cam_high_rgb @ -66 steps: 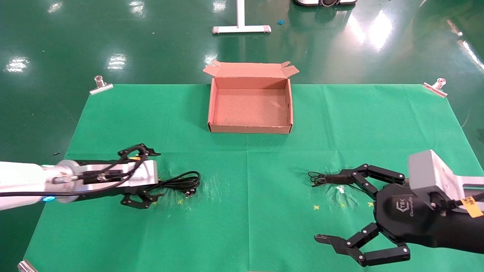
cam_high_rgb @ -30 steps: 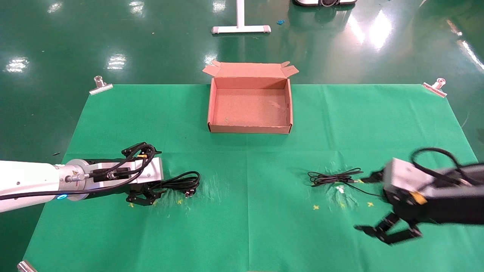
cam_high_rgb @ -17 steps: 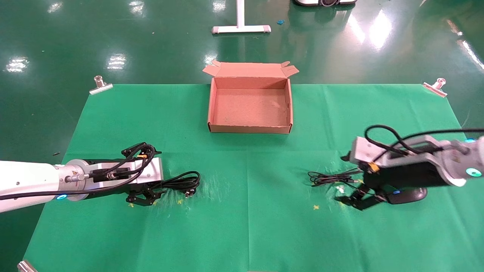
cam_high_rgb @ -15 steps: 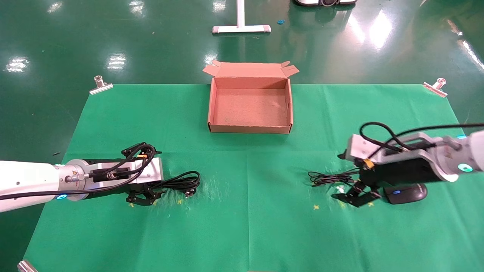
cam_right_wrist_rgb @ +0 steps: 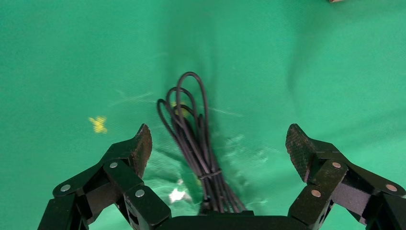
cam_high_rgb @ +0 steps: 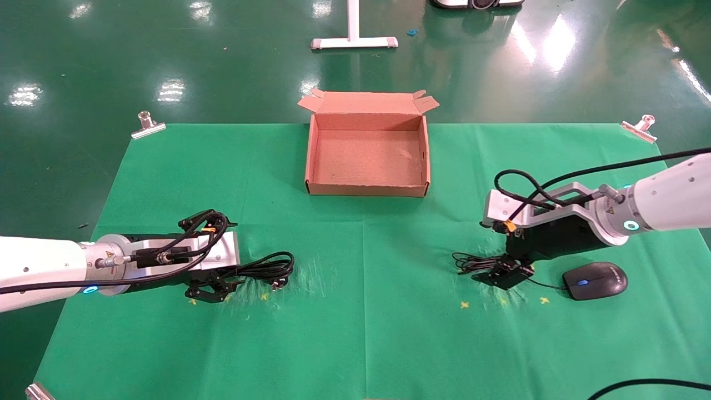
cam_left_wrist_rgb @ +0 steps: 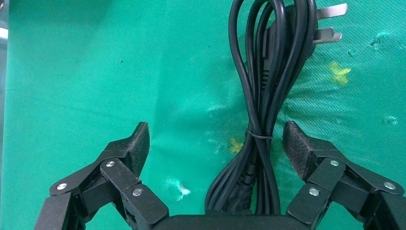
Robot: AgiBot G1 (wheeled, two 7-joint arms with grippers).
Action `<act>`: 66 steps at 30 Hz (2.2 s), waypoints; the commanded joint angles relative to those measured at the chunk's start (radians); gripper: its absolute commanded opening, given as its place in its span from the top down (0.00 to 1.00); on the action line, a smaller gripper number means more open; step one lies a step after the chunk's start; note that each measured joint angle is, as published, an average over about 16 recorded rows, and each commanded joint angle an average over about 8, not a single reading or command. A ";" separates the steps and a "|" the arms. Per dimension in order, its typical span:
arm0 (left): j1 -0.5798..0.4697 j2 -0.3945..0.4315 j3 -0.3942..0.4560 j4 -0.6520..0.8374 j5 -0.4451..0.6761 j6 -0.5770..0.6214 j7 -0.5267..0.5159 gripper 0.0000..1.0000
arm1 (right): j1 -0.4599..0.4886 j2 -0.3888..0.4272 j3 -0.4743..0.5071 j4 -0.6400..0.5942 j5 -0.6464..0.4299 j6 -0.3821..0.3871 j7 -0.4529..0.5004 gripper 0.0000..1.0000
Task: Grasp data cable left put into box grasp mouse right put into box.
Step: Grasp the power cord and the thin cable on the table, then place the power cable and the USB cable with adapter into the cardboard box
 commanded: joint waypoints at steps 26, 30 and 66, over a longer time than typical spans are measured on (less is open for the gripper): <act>0.000 0.000 0.000 0.000 0.000 0.000 0.000 1.00 | 0.019 -0.025 -0.007 -0.068 -0.012 0.021 -0.039 1.00; 0.000 0.000 0.000 0.000 0.000 0.000 0.000 1.00 | 0.018 -0.024 -0.006 -0.064 -0.011 0.020 -0.038 1.00; -0.180 0.001 -0.043 0.045 -0.206 0.180 0.053 1.00 | 0.183 0.044 0.011 0.072 -0.012 -0.035 0.000 1.00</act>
